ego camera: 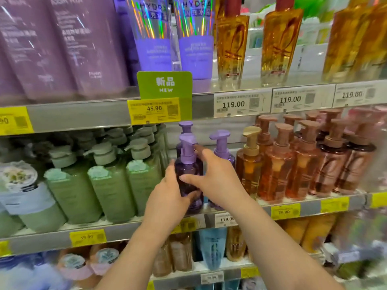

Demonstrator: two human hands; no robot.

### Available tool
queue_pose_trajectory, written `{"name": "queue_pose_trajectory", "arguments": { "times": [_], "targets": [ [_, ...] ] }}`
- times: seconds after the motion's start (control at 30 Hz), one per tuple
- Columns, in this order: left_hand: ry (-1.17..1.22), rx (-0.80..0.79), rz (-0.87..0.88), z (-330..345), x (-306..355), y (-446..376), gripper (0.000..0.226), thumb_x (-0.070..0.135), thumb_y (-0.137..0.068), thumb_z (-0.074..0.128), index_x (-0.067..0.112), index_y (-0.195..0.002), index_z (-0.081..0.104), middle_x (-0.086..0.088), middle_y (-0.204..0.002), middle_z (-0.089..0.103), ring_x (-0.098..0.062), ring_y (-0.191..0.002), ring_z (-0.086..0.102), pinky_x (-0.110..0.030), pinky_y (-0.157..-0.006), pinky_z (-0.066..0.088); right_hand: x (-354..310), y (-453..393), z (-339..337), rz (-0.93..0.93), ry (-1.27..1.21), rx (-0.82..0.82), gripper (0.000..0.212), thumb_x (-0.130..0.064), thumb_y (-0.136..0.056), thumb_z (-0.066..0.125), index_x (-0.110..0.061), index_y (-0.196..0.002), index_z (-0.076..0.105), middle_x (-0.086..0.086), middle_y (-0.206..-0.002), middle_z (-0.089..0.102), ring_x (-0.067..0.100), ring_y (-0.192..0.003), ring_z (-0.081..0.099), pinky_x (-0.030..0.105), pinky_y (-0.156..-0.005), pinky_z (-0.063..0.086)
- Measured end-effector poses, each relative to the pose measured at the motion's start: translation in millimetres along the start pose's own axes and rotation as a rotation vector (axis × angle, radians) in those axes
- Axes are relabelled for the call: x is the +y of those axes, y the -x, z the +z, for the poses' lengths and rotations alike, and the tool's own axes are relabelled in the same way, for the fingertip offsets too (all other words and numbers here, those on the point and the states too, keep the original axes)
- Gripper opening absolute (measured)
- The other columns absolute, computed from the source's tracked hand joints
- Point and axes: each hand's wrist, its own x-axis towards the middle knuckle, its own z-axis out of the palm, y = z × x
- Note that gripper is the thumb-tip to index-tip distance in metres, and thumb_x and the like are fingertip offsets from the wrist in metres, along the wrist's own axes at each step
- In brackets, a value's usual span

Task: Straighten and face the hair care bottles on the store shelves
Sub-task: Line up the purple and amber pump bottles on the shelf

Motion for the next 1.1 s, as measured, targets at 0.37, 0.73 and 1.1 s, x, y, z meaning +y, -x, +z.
{"name": "queue_pose_trajectory", "arguments": {
  "times": [0.37, 0.73, 1.1],
  "targets": [
    [0.099, -0.031, 0.025, 14, -11, -9, 0.112, 0.048, -0.064, 0.086, 0.04, -0.144, 0.009, -0.007, -0.121, 0.068, -0.03, -0.103, 0.067, -0.036, -0.076, 0.054, 20, 19, -31, 0.153, 0.177, 0.429, 0.047, -0.053, -0.086, 0.07, -0.023, -0.121, 0.064, -0.004, -0.115, 0.071, 0.017, -0.105, 0.066, 0.035, -0.086, 0.053],
    [0.129, -0.068, 0.065, 17, -14, -6, 0.115, 0.044, -0.073, 0.082, 0.036, -0.15, -0.003, -0.009, -0.126, 0.065, -0.029, -0.104, 0.066, -0.031, -0.073, 0.05, 20, 5, -39, 0.219, 0.18, 0.132, 0.074, -0.06, -0.077, 0.076, -0.026, -0.139, 0.055, -0.004, -0.125, 0.071, 0.019, -0.113, 0.066, 0.025, -0.079, 0.045],
    [0.23, 0.174, 0.27, -13, 4, 25, 0.083, 0.034, -0.076, 0.077, 0.034, -0.144, 0.029, 0.006, -0.138, 0.045, -0.004, -0.067, 0.064, -0.008, -0.063, 0.042, 32, 77, -42, 0.268, -0.011, 0.31, 0.023, -0.037, -0.092, 0.068, -0.041, -0.114, 0.069, -0.022, -0.106, 0.072, 0.002, -0.07, 0.07, 0.021, -0.069, 0.057]
  ]
}}
